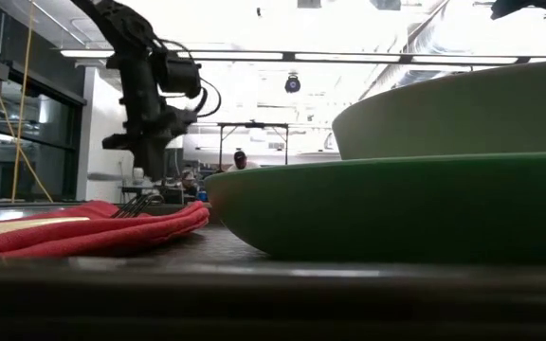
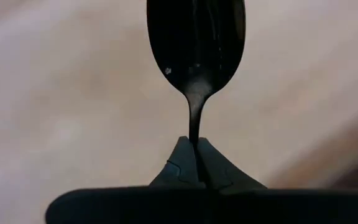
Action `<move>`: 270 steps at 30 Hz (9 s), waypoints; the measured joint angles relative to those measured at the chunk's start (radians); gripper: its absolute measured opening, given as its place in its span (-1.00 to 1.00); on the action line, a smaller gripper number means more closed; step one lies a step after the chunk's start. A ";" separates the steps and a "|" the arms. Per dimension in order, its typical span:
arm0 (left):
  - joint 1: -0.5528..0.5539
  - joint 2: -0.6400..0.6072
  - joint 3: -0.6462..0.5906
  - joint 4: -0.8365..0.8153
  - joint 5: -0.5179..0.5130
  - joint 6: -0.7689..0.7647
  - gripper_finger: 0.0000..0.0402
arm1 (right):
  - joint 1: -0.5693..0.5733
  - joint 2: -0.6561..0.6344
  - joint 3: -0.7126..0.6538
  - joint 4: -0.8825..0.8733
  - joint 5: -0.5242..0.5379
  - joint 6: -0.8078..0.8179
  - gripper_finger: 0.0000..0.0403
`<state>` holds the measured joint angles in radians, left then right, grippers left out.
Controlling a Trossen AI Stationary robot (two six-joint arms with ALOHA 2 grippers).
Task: Set up tray
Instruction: Put the blue spoon on the red napkin to the left of the green plate, then adjust the red napkin on the black serving tray
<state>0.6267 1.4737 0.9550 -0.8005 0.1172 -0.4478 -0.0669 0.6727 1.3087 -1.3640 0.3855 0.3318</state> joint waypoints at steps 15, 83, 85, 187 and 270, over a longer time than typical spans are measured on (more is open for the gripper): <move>-0.464 -0.169 0.000 -0.233 -0.060 -0.375 -0.94 | 0.000 0.000 0.000 0.000 -0.024 -0.050 -0.67; -1.146 0.638 0.642 -0.558 -0.148 -1.269 -0.96 | 0.000 -0.002 0.000 0.000 -0.199 -0.149 -0.67; -1.146 0.644 0.643 -0.545 -0.146 -1.270 -0.96 | 0.000 -0.002 0.000 0.000 -0.200 -0.149 -0.67; -1.107 0.652 0.848 -0.752 -0.270 -1.116 -0.93 | 0.000 -0.002 0.000 -0.042 -0.228 -0.169 -0.67; -0.850 -0.112 -0.271 0.418 0.049 0.810 -0.96 | 0.365 0.759 0.104 -0.093 0.141 1.021 -1.00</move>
<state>-0.2230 1.3621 0.6836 -0.3821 0.1665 0.3623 0.2981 1.4319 1.4124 -1.4574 0.5262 1.3529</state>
